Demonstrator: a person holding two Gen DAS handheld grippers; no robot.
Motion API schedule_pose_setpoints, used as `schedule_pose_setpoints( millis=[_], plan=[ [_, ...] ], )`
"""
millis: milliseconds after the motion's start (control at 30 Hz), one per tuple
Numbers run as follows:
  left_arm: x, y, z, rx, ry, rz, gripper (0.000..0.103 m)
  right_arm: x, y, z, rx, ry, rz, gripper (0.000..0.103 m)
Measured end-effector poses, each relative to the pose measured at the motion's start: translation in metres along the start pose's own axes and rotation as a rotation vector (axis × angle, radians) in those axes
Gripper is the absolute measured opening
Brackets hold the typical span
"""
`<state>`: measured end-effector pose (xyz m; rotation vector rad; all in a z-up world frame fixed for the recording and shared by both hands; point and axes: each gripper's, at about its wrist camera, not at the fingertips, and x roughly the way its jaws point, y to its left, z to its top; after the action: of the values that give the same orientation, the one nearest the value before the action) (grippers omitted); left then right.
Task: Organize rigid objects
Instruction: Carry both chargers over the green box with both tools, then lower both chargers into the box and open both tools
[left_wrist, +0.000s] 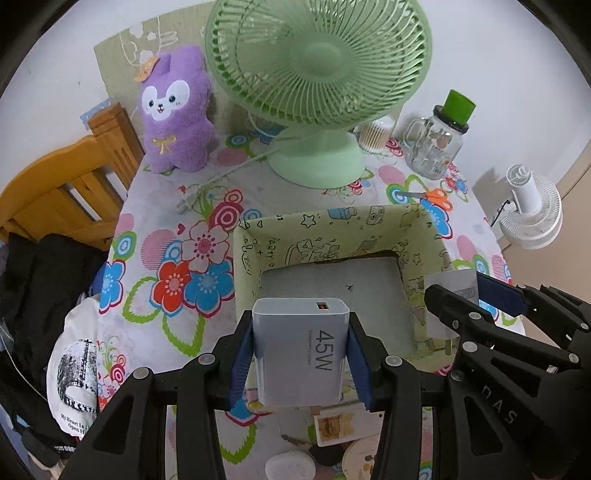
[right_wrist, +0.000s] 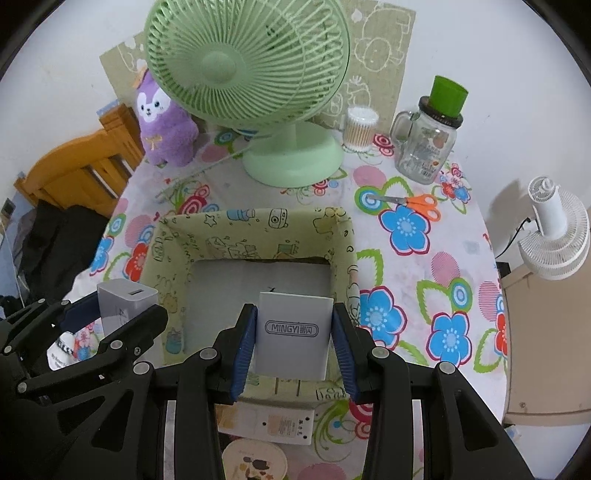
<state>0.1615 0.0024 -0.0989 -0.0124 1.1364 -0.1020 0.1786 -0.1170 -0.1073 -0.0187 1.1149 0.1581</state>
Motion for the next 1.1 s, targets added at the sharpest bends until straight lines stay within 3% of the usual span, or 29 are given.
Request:
schedule_pose_setpoints(
  millis=[467,767,1100],
  plan=[
    [0.039,0.003,-0.003,-0.002,0.071,0.016,0.048,0.047,-0.001,-0.004,-0.020,0.112,-0.045,0.043],
    [0.045,-0.007,-0.003,0.049,0.053,0.065,0.048,0.054,-0.001,-0.003,-0.036,0.124,-0.058,0.043],
    [0.036,0.001,0.002,-0.009,0.072,0.000,0.062,0.040,-0.012,0.000,0.012,0.100,-0.020,0.047]
  ],
)
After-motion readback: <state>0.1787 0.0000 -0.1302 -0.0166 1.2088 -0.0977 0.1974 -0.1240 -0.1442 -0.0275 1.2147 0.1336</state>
